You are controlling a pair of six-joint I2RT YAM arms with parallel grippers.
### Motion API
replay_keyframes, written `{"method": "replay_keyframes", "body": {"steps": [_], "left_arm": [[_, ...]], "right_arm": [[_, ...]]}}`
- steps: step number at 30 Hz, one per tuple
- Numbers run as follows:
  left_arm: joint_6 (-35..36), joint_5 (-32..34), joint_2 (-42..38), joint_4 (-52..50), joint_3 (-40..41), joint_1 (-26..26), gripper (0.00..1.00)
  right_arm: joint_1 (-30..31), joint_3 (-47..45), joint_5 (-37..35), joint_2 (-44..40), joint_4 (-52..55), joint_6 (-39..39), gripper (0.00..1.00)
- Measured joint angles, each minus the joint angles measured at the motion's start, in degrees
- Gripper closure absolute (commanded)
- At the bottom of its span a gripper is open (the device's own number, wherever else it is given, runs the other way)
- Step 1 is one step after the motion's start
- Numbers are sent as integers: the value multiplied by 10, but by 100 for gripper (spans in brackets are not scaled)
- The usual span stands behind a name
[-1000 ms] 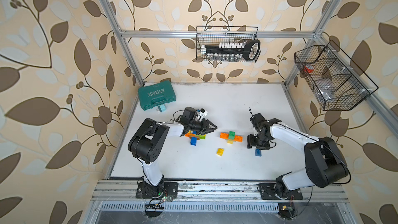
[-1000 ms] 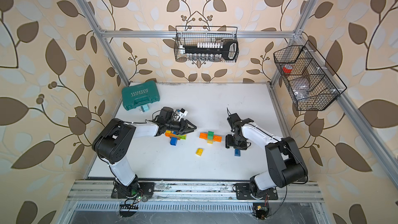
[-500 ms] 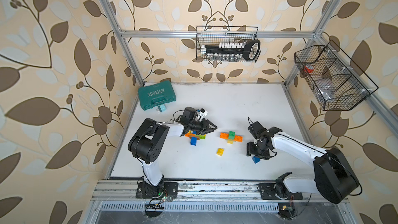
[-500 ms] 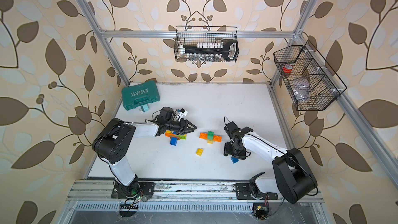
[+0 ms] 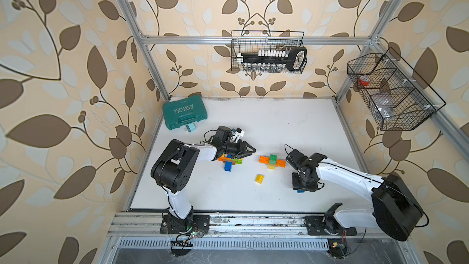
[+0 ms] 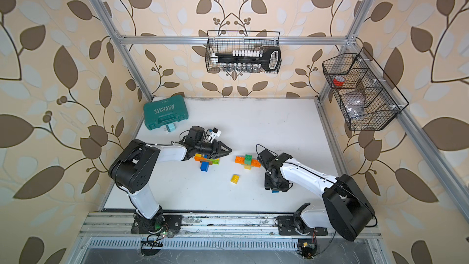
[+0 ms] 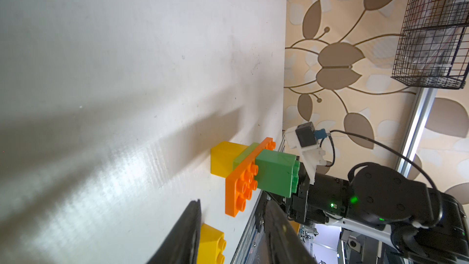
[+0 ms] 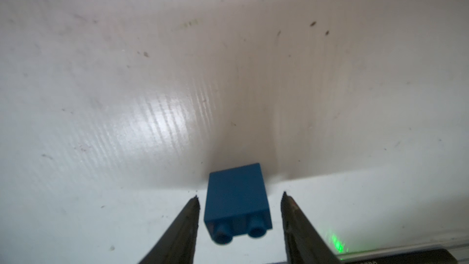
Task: Assemble a fork with lego
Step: Pick up the lego brick from the center of the board.
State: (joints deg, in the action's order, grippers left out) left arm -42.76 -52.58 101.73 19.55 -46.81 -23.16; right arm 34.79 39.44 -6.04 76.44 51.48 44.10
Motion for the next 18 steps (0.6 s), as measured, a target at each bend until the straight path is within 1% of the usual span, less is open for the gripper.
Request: {"method": "replay_keyframes", "body": {"steps": [3,5,9,13,16,18], "left_arm": [[0,-1,0,0,0,0,57],[0,-2,0,0,0,0,57],[0,-8,0,0,0,0,57],[0,-10,0,-1,0,0,57],[0,-10,0,-1,0,0,57],[0,-10,0,-1,0,0,57]], "right_arm": [[5,1,-9,5,0,-2,48],[5,1,-12,9,-2,-3,50],[6,5,-15,19,-6,-11,60],[6,9,-14,29,-16,-19,64],[6,11,-12,30,-17,-26,74],[6,17,-10,35,-17,-35,79]]}}
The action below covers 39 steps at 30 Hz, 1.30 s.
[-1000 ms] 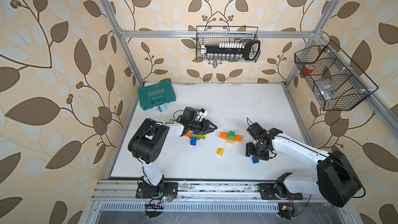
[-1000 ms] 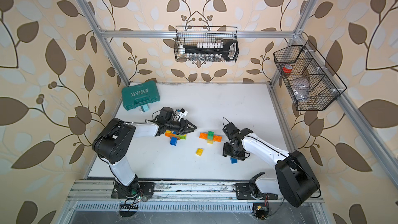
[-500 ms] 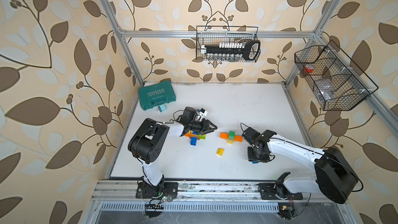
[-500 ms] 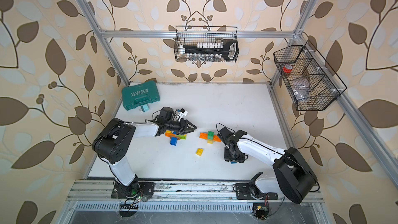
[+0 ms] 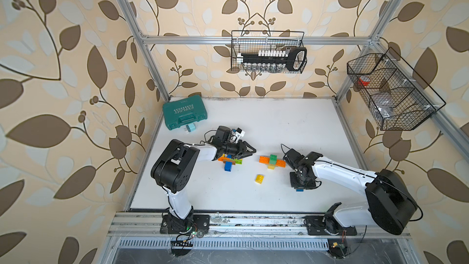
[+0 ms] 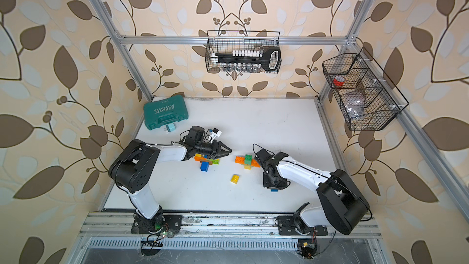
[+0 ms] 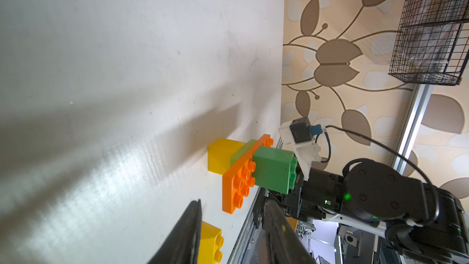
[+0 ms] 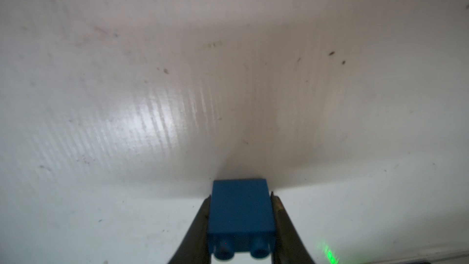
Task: Assemble a fork with lego
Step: Pick up the lego brick from the center of the board, then assemble the lego brick with the lego brick.
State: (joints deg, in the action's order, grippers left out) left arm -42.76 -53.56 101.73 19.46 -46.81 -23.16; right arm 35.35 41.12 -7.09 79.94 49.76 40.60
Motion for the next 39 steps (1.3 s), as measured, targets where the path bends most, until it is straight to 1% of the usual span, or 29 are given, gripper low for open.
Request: {"method": "replay_keyframes", "body": {"steps": [5,8,10,12,13,14,18,22,23,25,28,35,39], "left_arm": [[0,0,0,-4,0,0,58],[2,0,0,-14,0,0,58],[4,0,0,-23,-2,0,58],[5,0,0,-31,-5,0,58],[6,-1,0,-35,-7,0,58],[6,-2,0,-39,-11,0,57],[7,-8,0,-54,-23,0,55],[8,-15,0,-64,-29,-5,55],[8,-15,0,-66,-30,-9,54],[7,-15,0,-69,-32,-17,54],[3,-16,1,-70,-34,-31,54],[-25,-16,36,-52,-45,-53,52],[-44,-16,56,-34,-45,-65,52]], "right_arm": [[0,25,6,8,12,-25,86],[0,68,1,8,42,-54,89],[0,102,-3,6,61,-79,89],[-2,135,-4,-2,73,-111,91],[-6,150,-1,-10,77,-128,93],[-16,162,12,-20,78,-146,94],[-65,198,49,-62,78,-219,95],[-74,236,83,-78,79,-318,92],[-74,241,87,-78,77,-343,92],[-75,247,98,-74,76,-384,96],[-78,253,124,-56,68,-447,100],[-96,236,166,-45,16,-599,100],[-109,210,187,-51,-19,-662,100]]}}
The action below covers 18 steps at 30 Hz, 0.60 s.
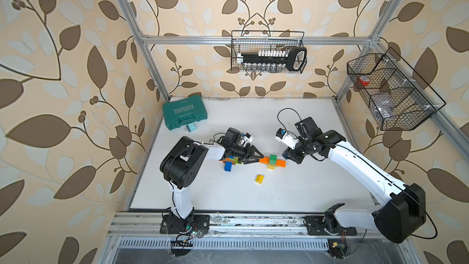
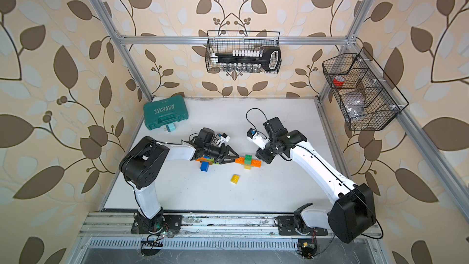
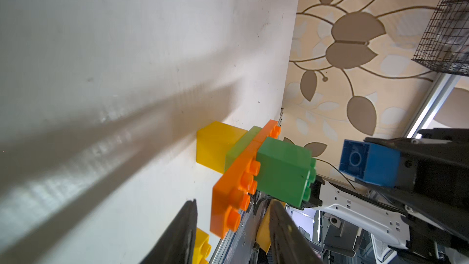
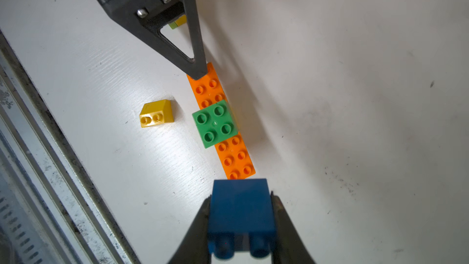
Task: Assemble a fork with lego
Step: Assemble the lego brick with the lego brick.
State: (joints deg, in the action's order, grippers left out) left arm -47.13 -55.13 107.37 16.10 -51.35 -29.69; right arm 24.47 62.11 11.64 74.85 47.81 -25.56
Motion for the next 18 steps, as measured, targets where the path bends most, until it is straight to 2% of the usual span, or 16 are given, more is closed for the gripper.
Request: {"method": "replay_keyframes", "body": {"steps": [5,12,18], "left_arm": [[-23,-4,18,33,0,-17,50],[-50,-11,39,70,-1,-26,51],[-59,-17,48,91,-8,-26,58]], "right_arm": [[-3,-8,13,10,0,-65,100],[-3,-8,22,50,2,-107,100],[-6,-8,27,60,3,-119,100]]}}
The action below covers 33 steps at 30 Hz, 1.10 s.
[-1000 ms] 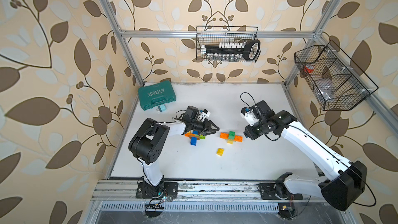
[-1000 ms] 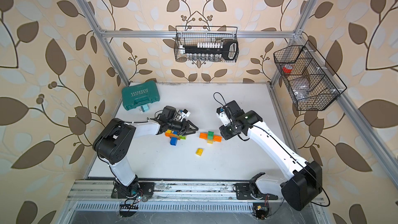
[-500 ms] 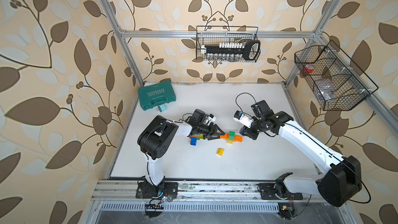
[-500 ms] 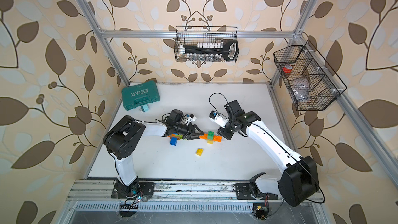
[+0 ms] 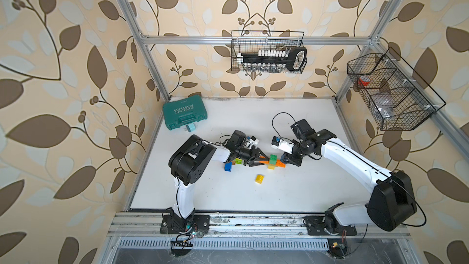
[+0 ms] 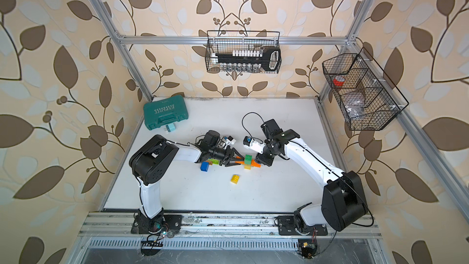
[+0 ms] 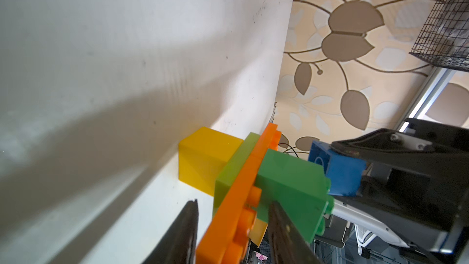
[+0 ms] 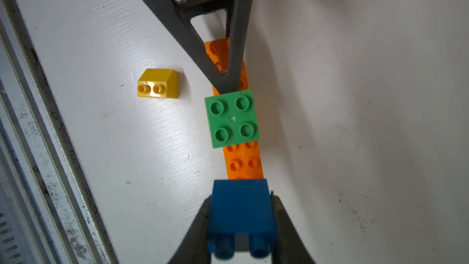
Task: Assemble a fork with lego
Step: Assemble the lego brick with the lego brick.
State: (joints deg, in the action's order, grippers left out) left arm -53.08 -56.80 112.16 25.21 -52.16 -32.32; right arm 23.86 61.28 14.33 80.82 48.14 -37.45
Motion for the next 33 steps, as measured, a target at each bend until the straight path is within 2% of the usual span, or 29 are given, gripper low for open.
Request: {"method": "replay_keyframes", "body": {"steps": [14,33], "left_arm": [[-9,-18,17,25,-3,0,66],[40,-29,27,-31,-40,0,69]], "right_arm": [[-6,10,11,61,15,-31,100],[-18,28,12,94,41,-75,100]]}}
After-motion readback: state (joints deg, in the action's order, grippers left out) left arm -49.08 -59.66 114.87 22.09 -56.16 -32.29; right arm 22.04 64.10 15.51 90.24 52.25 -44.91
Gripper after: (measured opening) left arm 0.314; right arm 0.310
